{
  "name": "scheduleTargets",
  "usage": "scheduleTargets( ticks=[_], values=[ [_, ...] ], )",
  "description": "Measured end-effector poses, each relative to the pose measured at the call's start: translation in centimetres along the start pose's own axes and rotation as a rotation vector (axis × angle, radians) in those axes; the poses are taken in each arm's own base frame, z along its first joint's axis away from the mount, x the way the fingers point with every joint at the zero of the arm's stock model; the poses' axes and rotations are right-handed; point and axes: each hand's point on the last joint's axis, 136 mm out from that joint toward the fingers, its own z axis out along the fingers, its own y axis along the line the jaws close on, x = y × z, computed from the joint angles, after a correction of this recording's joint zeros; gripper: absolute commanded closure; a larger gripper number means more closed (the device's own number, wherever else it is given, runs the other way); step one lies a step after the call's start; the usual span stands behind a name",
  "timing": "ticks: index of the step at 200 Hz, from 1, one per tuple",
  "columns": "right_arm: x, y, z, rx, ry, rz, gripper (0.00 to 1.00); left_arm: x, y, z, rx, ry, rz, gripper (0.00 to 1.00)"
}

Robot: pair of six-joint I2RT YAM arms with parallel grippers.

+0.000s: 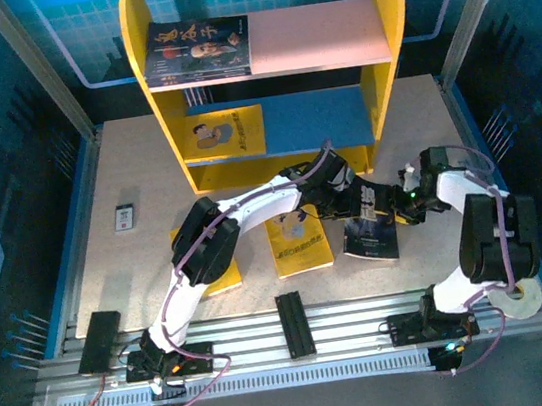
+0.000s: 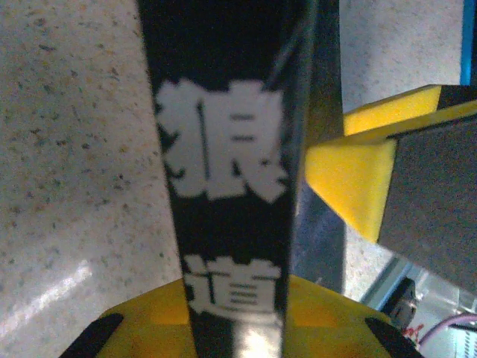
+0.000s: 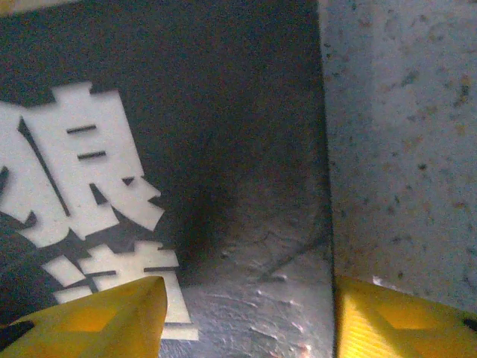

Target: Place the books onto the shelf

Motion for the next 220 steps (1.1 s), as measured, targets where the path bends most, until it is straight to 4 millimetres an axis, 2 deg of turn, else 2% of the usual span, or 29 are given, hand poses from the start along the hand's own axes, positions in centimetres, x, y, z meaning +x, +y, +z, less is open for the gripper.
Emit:
scheduleTargets(
  ticks=[19,32,73,88,102,129,157,170,183,220],
  values=[
    [-0.7,1.1,-2.2,-0.029,-0.072,-0.017,0.4,0.2,-2.1,-2.7,0.019,-0.018,0.05,1.0],
    [-1.0,2.1,-3.9,-0.045,-0.125,-0.04,0.41,0.3,-4.0,-5.6,0.041,-0.044,0.087,1.0],
    [-2.0,6.5,-10.2,-0.111,-0.317,-0.155,0.38,0.5,-12.1,-18.6,0.155,-0.211,0.262,1.0],
    [-2.2,8.9,-13.1,-0.143,-0.401,-0.221,0.36,0.2,-14.9,-23.7,0.205,-0.296,0.33,1.0],
    [-1.9,11.9,-16.0,-0.189,-0.472,-0.299,0.35,-0.4,-16.7,-28.1,0.241,-0.383,0.376,1.0],
    [-0.5,18.0,-21.1,-0.315,-0.583,-0.44,0.34,-2.9,-18.2,-36.4,0.255,-0.582,0.424,1.0],
    [0.6,23.6,-24.6,-0.467,-0.631,-0.534,0.34,-5.2,-19.1,-44.2,0.217,-0.823,0.45,1.0],
    [0.9,26.2,-25.8,-0.534,-0.637,-0.573,0.32,-5.8,-19.7,-47.0,0.206,-0.921,0.456,1.0],
    [0.8,28.7,-26.9,-0.592,-0.643,-0.61,0.3,-6.2,-20.1,-48.8,0.202,-0.999,0.457,1.0],
    [0.5,34.1,-29.0,-0.722,-0.67,-0.669,0.18,-7.9,-20.0,-50.4,0.18,-1.107,0.432,1.0]
  ],
)
